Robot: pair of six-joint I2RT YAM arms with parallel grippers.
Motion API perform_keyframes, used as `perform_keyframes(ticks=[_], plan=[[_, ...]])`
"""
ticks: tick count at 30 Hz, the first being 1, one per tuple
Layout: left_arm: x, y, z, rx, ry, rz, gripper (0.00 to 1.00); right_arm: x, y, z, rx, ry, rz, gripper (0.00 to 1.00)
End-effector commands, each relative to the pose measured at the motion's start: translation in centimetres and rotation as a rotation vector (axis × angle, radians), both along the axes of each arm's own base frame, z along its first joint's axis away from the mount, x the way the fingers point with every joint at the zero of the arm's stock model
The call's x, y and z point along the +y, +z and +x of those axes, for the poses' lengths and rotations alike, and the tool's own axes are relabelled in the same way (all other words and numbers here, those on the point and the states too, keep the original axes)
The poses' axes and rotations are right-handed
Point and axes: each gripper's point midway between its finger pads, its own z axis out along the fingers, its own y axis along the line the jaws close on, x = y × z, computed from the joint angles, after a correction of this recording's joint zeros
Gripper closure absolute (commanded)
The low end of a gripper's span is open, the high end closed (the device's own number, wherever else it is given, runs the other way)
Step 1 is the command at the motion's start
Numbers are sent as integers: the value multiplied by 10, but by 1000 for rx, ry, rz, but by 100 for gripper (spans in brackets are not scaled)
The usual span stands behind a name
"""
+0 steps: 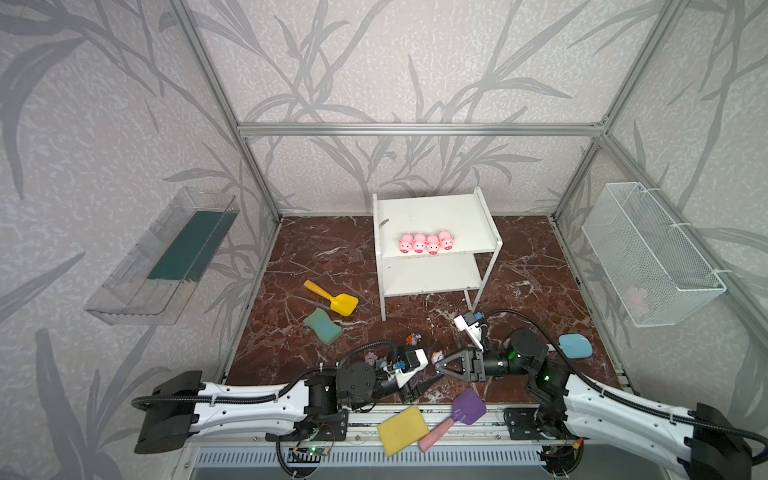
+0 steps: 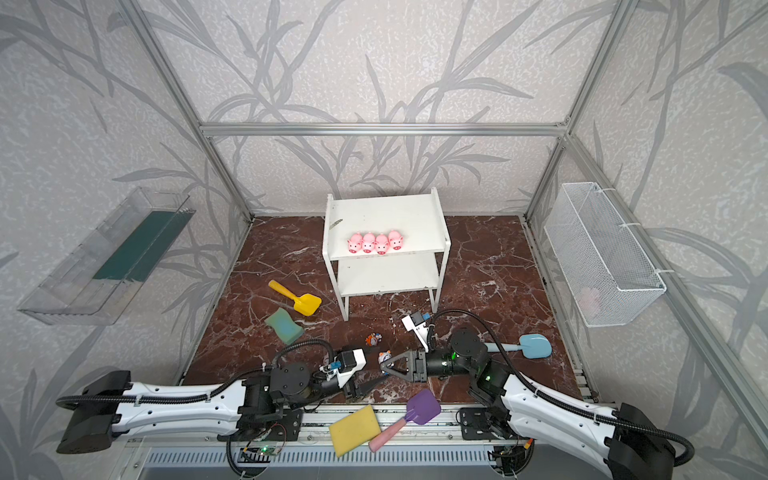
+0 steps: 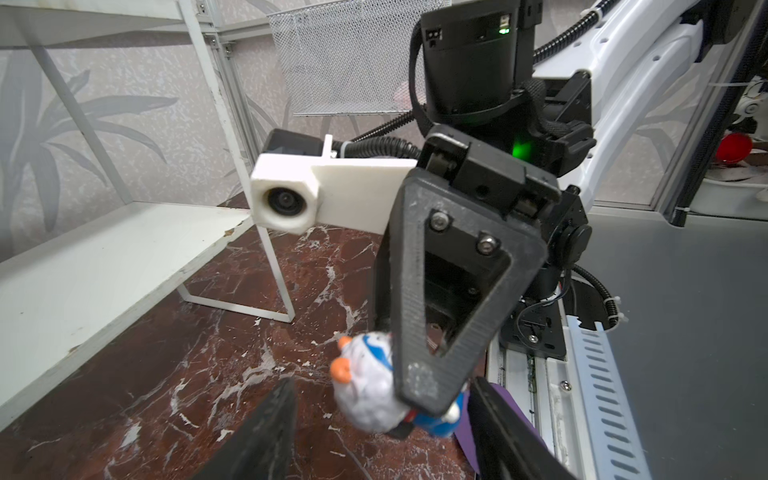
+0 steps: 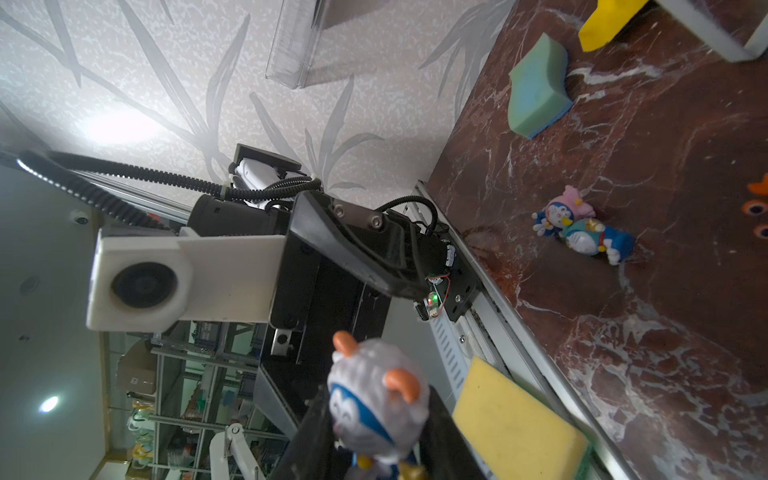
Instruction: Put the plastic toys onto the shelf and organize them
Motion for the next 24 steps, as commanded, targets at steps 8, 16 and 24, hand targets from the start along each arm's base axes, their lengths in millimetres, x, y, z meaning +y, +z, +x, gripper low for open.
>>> perform_keyframes(ticks=[8,16,24], plan=[[26,13,24,295,166,-38,24,-17,-21,7,-280,-54,-194,82],[-6,3,18,538,62,-8,25,-28,-26,16,-555,-144,-336,82],[-32,-4,5,628,-42,52,35,-26,-24,9,-763,-153,-430,82]])
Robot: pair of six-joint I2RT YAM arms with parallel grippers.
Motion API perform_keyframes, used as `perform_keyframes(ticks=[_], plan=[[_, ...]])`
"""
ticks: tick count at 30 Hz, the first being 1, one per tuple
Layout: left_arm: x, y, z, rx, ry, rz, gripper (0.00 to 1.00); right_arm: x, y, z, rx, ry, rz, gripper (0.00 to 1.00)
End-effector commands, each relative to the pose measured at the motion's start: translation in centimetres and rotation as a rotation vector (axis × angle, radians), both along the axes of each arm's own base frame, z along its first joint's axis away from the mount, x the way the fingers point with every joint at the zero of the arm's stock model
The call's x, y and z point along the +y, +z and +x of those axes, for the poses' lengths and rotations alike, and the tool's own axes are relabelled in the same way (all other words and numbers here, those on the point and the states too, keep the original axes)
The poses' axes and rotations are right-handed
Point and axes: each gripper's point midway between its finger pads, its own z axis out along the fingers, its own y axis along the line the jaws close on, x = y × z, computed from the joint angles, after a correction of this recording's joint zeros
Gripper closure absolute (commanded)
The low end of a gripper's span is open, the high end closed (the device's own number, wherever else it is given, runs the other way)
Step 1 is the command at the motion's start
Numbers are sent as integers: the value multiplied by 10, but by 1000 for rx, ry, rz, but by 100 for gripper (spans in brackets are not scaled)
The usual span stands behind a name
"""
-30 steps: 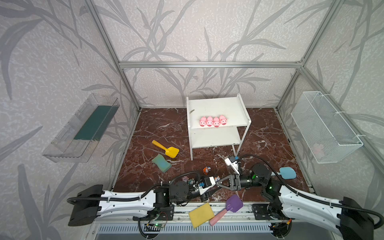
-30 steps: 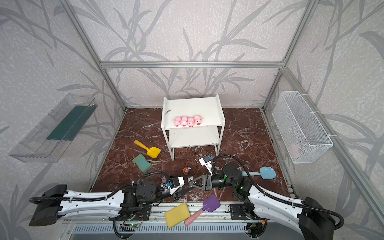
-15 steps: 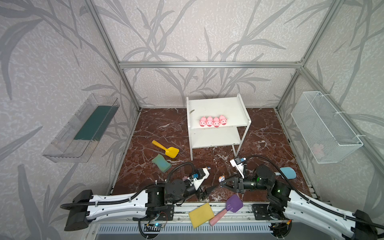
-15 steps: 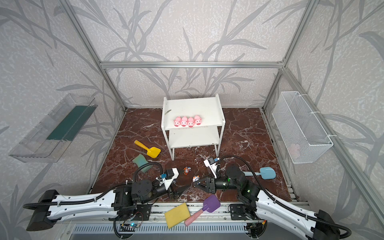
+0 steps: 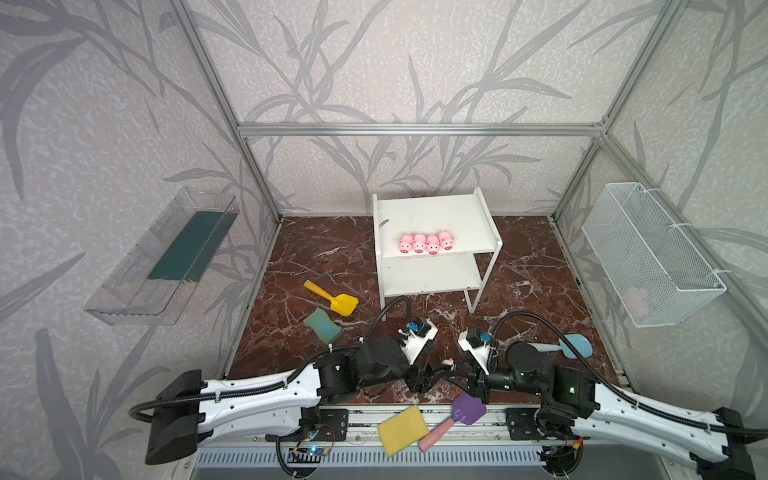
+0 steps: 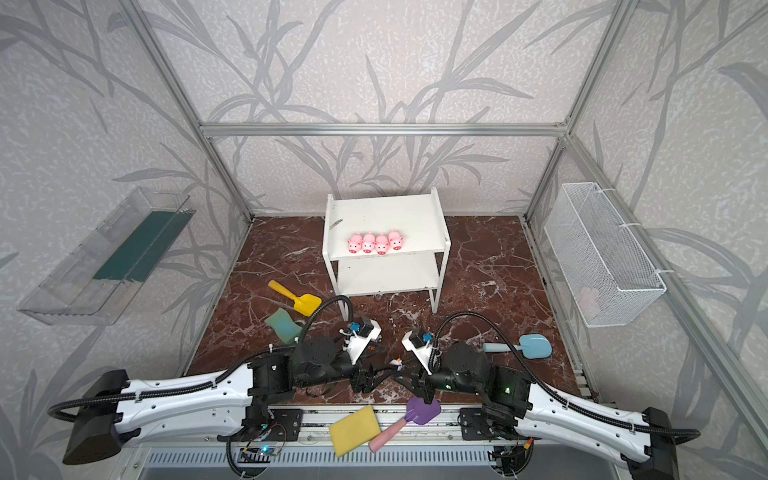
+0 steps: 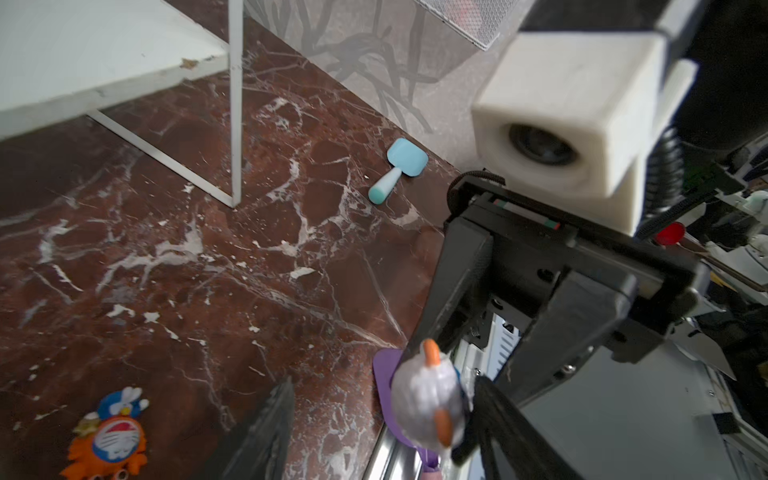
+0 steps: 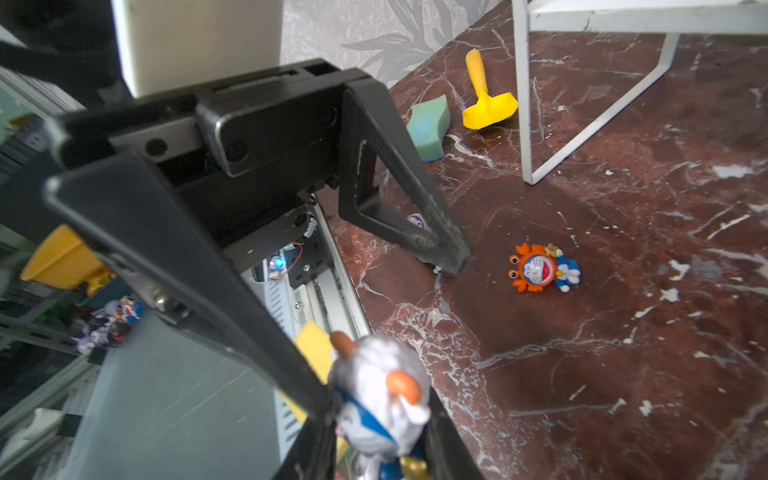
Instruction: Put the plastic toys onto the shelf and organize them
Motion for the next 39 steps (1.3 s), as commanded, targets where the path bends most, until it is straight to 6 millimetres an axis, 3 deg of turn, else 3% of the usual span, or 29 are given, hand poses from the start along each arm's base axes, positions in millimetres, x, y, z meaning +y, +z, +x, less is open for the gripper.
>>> perform_keyframes(ticks=[1,9,19,29,33,39], plan=[[-9,12,-8,58,-51,-38,37,-5,9,14,-140,-69,-49,82],[-15,3,-12,88,-91,-5,51,-7,13,19,-182,-102,-48,82],[-31,-6,-18,147,-154,16,60,-6,19,18,-288,-123,-76,81],[-33,-20,-20,182,-165,46,85,-14,12,30,-329,-213,-131,81],[-32,-21,-16,170,-149,52,87,-17,8,32,-321,-231,-144,76],[-31,-23,-7,148,-131,59,89,-17,-5,31,-287,-233,-162,60]])
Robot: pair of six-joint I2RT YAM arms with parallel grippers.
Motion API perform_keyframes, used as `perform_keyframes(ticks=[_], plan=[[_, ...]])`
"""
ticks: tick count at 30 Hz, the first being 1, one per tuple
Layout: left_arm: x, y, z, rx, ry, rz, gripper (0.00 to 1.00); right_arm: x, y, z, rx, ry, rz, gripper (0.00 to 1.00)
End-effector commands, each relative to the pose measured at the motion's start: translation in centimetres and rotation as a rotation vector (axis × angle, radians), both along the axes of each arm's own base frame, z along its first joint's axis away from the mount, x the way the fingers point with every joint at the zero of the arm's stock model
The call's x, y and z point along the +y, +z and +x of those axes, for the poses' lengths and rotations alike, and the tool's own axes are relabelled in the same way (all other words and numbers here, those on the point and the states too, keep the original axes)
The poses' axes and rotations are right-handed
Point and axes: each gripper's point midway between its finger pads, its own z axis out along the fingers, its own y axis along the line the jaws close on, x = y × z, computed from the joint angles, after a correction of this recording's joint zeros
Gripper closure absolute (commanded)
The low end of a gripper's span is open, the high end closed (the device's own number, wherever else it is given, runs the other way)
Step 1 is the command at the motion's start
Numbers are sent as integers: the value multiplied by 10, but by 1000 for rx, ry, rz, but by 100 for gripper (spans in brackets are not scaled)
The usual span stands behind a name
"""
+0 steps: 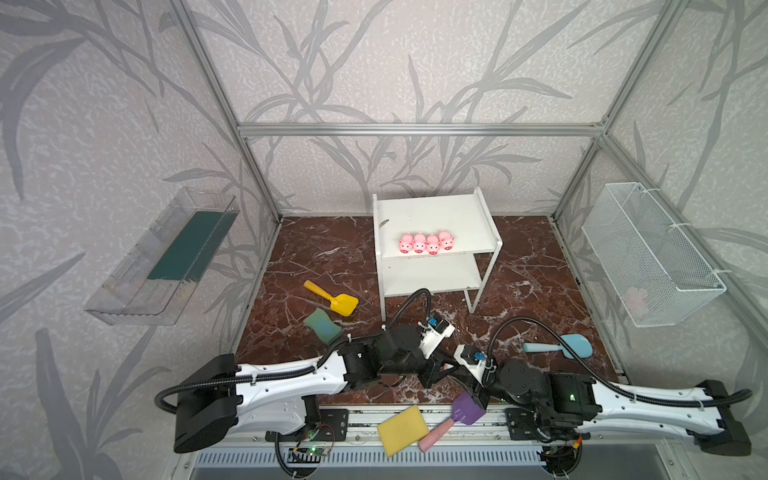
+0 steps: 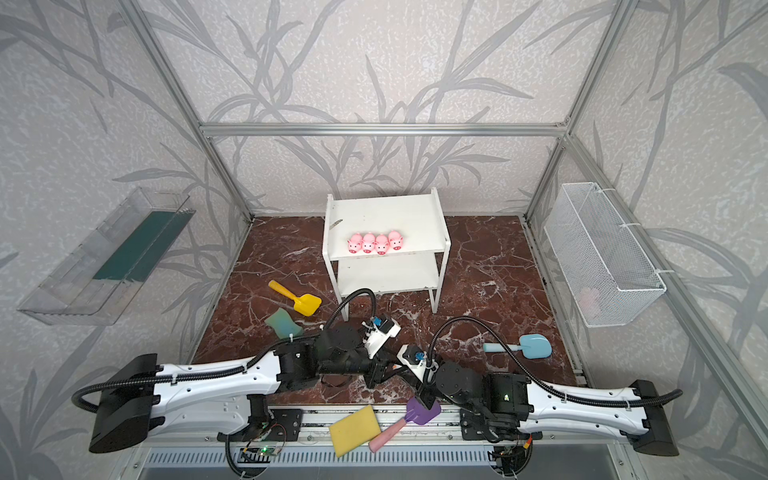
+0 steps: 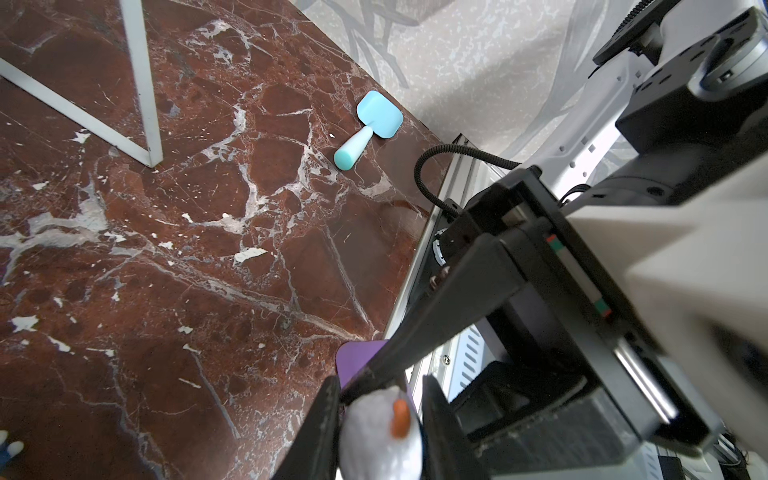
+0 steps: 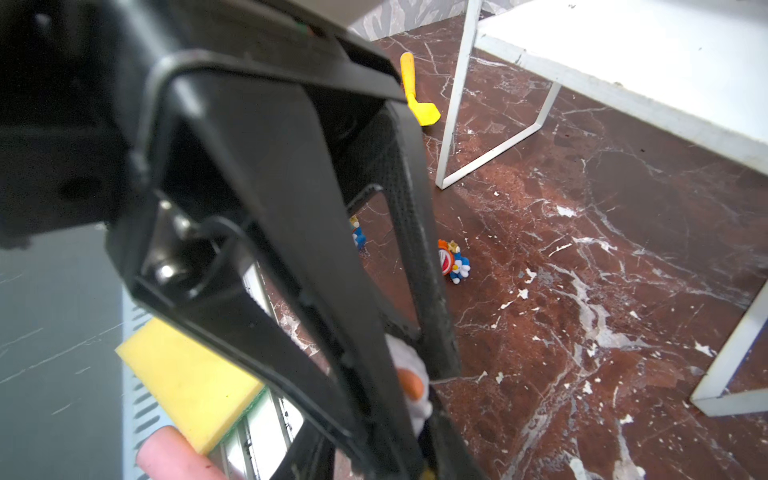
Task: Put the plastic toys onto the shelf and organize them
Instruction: 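Hold the figurine with both grippers near the table front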
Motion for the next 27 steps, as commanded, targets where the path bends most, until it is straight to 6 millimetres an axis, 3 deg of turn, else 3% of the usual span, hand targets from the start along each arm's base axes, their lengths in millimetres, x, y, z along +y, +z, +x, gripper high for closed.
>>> perform_keyframes(ticks=[1,14,21,27], plan=[[0,-3,-1,7,-22,18,89,-3,12,13,-13,-88,55,58],[7,14,10,4,-37,-37,90,-2,-3,0,36,-23,53,37],[9,29,2,17,-110,-81,90,7,6,-6,39,24,119,37],[10,34,-7,22,-164,-87,90,5,12,-2,55,18,167,43]])
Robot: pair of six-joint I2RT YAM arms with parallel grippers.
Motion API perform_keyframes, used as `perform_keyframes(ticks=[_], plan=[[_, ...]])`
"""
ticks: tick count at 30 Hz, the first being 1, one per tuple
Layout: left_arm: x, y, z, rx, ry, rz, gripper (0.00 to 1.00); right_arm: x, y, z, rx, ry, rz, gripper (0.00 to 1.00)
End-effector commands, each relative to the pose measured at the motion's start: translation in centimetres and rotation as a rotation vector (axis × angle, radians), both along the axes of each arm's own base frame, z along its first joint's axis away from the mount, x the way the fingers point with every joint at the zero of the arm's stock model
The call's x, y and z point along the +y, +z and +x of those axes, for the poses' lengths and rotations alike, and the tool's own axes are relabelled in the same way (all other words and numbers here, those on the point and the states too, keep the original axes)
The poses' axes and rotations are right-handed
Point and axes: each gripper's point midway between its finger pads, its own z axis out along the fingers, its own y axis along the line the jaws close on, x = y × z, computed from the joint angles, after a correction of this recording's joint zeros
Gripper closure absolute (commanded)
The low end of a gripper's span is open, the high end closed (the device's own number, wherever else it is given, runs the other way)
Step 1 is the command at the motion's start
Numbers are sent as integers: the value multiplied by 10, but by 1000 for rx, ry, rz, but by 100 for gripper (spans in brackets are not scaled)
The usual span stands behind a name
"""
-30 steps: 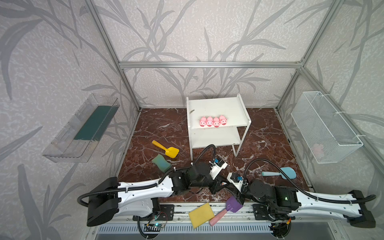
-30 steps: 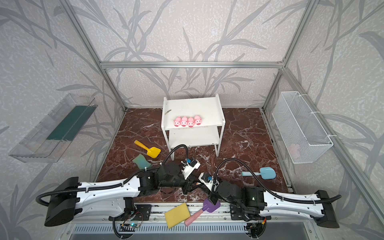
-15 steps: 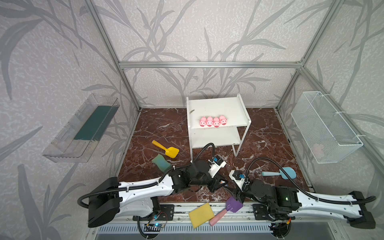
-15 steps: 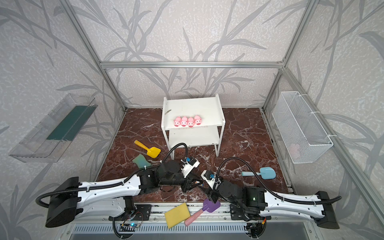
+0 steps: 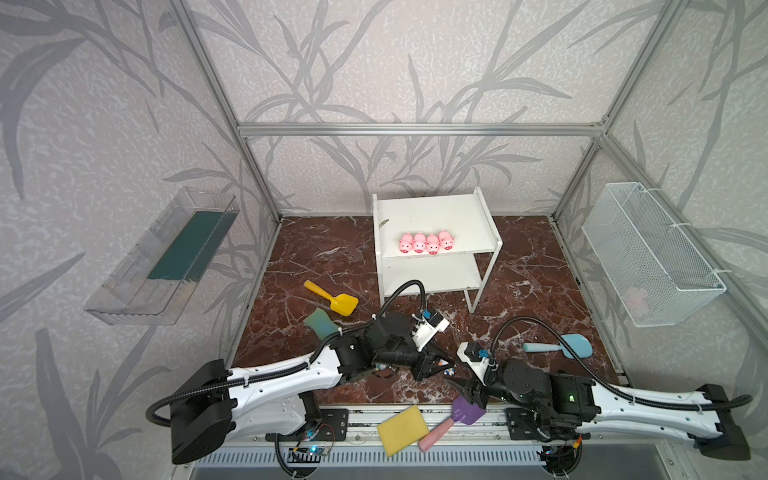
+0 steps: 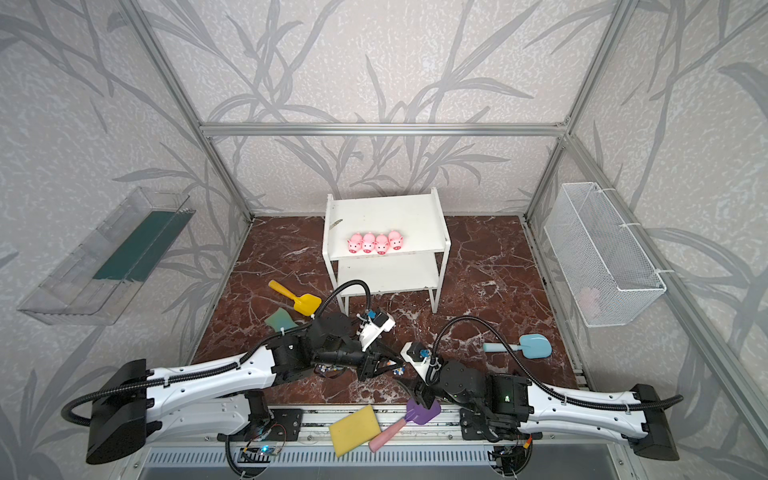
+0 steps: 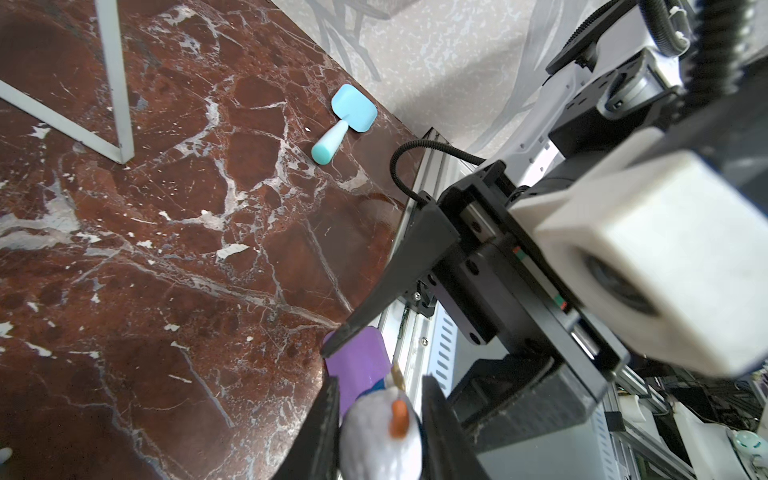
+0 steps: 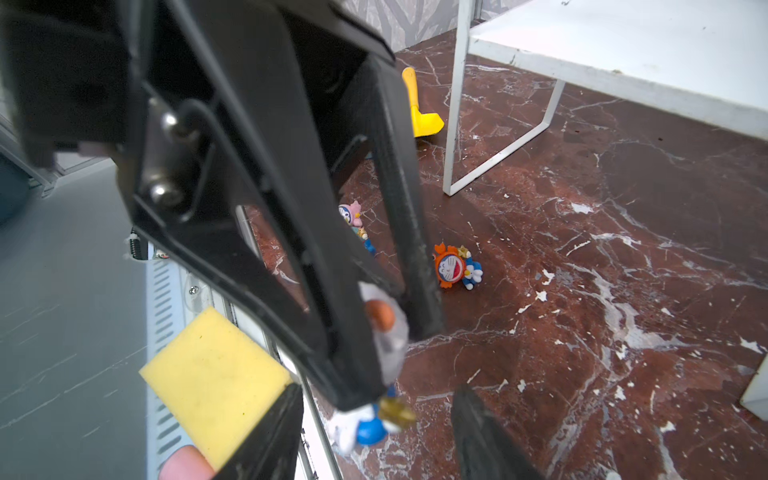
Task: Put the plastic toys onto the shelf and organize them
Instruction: 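Hold the figurine with both grippers near the table front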
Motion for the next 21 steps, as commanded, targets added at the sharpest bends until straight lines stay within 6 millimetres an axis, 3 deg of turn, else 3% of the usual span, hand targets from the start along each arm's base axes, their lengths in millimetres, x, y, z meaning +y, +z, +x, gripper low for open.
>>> perform_keyframes(ticks=[1,14,21], plan=[[-3,20,-7,-18,-65,-43,90,3,11,0,6,10,71,45],[-4,28,-10,-21,-97,-63,90,10,10,-6,89,70,133,74],[0,28,-7,-2,-56,-87,61,5,18,0,97,39,204,83]])
